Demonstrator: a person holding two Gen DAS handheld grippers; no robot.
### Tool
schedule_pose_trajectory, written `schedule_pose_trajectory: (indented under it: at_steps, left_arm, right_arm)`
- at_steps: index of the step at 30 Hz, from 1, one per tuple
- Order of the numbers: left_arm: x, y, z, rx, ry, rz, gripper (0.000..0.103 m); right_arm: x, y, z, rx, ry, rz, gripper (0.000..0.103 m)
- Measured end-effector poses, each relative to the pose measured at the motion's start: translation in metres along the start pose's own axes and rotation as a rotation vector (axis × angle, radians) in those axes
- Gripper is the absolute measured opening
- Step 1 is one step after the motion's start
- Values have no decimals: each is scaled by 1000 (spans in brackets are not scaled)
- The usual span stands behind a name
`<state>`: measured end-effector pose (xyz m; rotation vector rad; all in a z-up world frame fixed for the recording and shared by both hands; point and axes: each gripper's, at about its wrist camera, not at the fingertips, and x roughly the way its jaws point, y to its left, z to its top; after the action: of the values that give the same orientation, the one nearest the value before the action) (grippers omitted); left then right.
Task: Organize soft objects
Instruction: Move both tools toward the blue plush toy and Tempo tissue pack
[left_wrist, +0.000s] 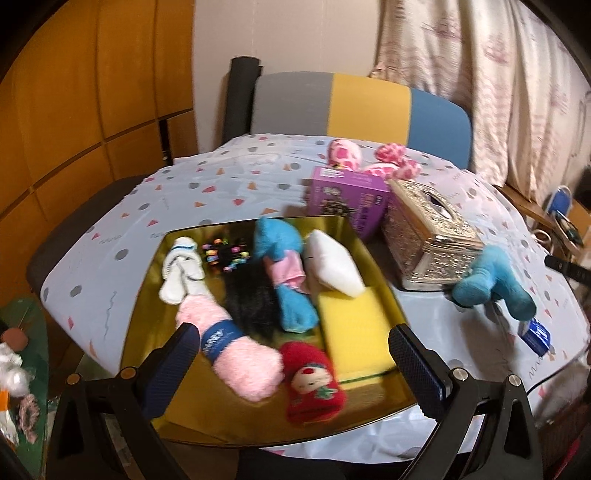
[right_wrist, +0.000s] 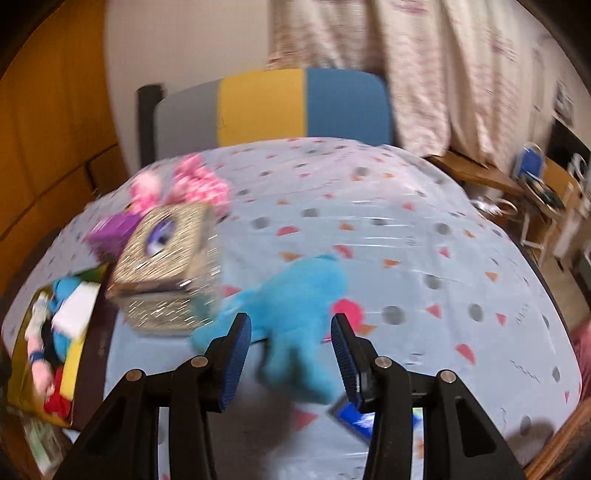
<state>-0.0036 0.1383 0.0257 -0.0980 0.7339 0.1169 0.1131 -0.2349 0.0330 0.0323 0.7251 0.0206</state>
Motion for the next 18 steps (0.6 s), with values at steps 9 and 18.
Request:
schedule_pose_trajectory:
  at_steps: [9,18]
  left_arm:
    - [5,-45,7,111,15,-55,103]
    - [17,-89,9,206,42,-98,103]
  right_arm:
    - [-2,-80,8,283,-116,-46,46]
    - [7,-120,0,466,-113,-28,48]
